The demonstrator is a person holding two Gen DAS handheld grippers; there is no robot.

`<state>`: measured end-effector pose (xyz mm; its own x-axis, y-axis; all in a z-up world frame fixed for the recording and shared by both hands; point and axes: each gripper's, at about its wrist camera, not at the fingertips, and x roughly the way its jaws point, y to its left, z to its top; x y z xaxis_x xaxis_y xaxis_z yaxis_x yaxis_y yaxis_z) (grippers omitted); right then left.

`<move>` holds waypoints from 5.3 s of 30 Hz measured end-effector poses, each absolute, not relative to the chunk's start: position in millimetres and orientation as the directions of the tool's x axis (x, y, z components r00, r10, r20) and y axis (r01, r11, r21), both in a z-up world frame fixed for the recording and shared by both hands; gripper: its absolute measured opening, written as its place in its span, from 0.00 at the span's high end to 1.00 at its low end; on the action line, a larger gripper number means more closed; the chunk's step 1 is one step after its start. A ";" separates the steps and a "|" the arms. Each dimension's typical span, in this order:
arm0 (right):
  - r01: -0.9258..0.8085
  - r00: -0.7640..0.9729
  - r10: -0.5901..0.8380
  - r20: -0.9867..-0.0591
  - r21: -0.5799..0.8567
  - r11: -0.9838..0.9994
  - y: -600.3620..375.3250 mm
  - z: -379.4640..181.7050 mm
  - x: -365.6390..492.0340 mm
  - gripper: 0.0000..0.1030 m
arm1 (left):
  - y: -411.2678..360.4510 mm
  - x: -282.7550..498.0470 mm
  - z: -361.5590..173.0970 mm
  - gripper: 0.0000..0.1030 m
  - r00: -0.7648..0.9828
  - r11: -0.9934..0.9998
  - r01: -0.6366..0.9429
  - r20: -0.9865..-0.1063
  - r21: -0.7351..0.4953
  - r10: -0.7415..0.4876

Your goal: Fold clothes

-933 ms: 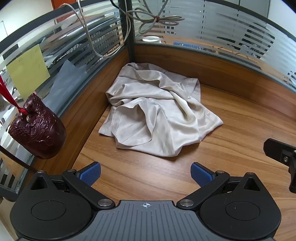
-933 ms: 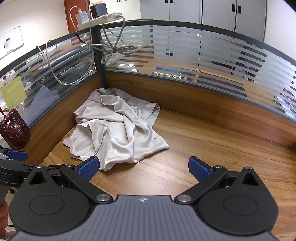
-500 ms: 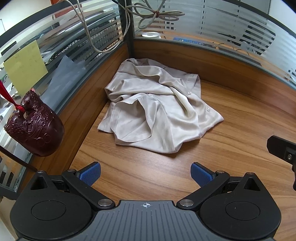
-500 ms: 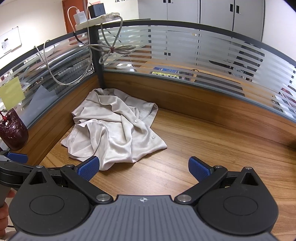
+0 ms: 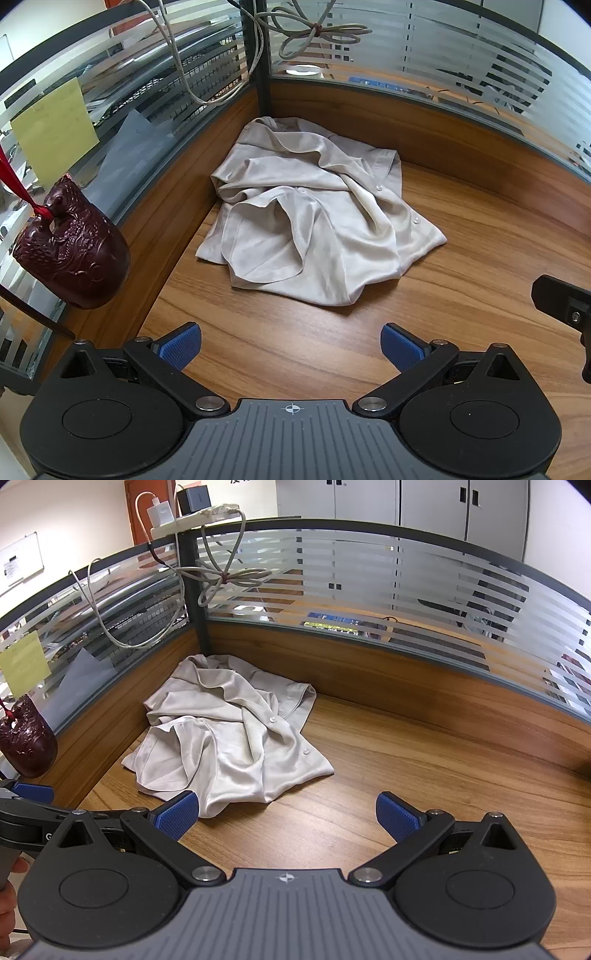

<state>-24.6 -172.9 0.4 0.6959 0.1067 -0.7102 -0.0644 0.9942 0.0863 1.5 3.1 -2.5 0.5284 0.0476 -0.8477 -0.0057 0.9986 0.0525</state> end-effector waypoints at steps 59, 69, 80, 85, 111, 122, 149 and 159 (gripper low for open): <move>-0.153 0.628 0.186 -0.756 0.114 0.982 -168.3 -36.0 14.9 0.00 | 21.7 14.1 -15.3 0.00 0.509 0.999 -0.003 -0.860 0.053 0.047; -0.316 0.524 0.314 -0.792 0.161 0.935 -131.0 -101.9 85.3 0.00 | 58.1 19.6 -39.2 0.00 0.472 0.999 -0.032 -0.881 -0.017 0.001; -0.359 0.415 0.285 -0.864 0.133 0.924 -91.9 -161.4 159.5 0.40 | 74.0 32.1 -60.2 0.00 0.440 0.999 -0.043 -0.897 0.019 0.036; -0.352 0.371 0.280 -0.886 0.145 0.925 -97.7 -173.3 170.8 0.95 | 74.6 37.6 -64.3 0.00 0.440 0.999 -0.038 -0.898 -0.011 0.007; 0.208 0.462 -0.203 -0.863 -0.118 0.971 -416.8 -129.9 77.6 0.87 | 36.6 49.6 -58.4 0.00 0.442 0.984 0.152 -0.884 -0.092 -0.151; 0.196 0.496 0.020 -0.868 0.135 0.971 -342.5 -131.3 31.3 0.35 | 39.3 64.0 -68.9 0.00 0.414 0.973 0.219 -0.895 -0.078 -0.165; 0.214 0.394 -0.106 -0.913 -0.021 0.977 -372.9 -147.9 -30.8 0.98 | 44.3 57.2 -78.6 0.00 0.443 0.975 0.223 -0.892 0.015 -0.087; 0.435 0.355 -0.303 -0.884 -0.131 0.891 -460.2 -127.2 -102.6 0.98 | -5.0 71.6 -88.6 0.00 0.425 0.900 0.435 -0.881 -0.004 -0.210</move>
<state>-102.6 -460.2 -127.2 0.3553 -0.3034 -0.8841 0.4351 0.8908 -0.1308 71.6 -5.0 -88.6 0.4249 -0.2096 -0.8806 0.4354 0.9002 -0.0041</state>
